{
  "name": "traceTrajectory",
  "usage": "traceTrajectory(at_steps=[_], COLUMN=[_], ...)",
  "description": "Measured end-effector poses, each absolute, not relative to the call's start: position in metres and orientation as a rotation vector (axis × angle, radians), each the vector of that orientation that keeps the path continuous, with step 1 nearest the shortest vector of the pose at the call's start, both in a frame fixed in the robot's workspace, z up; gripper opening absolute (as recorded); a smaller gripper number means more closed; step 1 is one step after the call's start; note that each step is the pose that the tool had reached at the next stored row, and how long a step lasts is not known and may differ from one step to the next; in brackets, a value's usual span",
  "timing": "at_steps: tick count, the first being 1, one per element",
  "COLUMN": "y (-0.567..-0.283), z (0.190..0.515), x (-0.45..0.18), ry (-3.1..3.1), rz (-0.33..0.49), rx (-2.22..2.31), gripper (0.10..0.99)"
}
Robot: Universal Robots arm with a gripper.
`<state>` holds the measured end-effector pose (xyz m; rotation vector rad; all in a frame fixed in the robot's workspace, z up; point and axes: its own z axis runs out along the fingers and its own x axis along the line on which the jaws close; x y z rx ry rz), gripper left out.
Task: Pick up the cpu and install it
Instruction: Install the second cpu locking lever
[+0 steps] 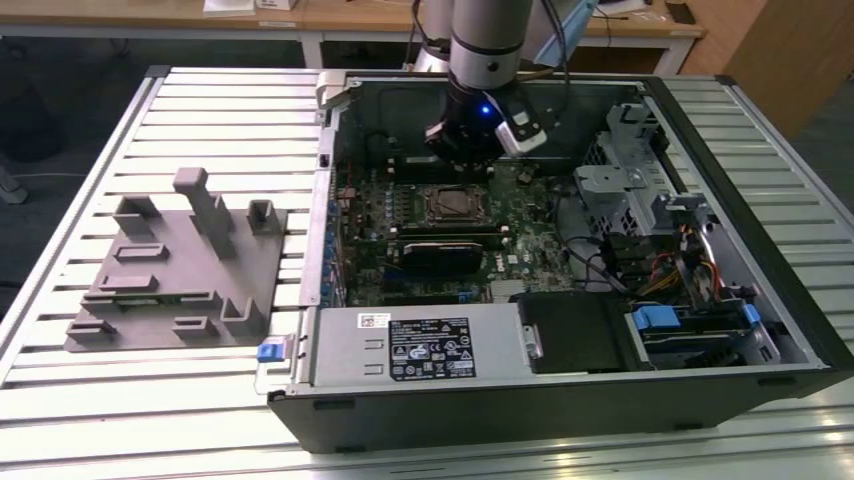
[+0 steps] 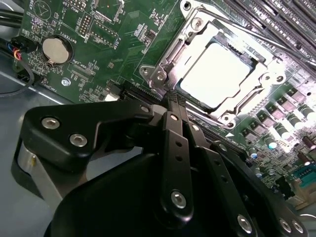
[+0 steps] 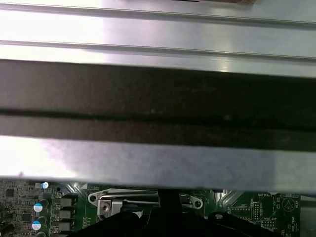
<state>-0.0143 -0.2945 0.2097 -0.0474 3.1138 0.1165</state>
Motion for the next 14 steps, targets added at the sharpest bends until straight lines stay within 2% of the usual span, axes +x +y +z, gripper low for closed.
traceTrajectory(at_steps=[14], y=[-0.3001], z=[0.2108], x=[-0.0133], ry=[3.114], rz=[0.116], rx=[-0.047], gripper=[0.106])
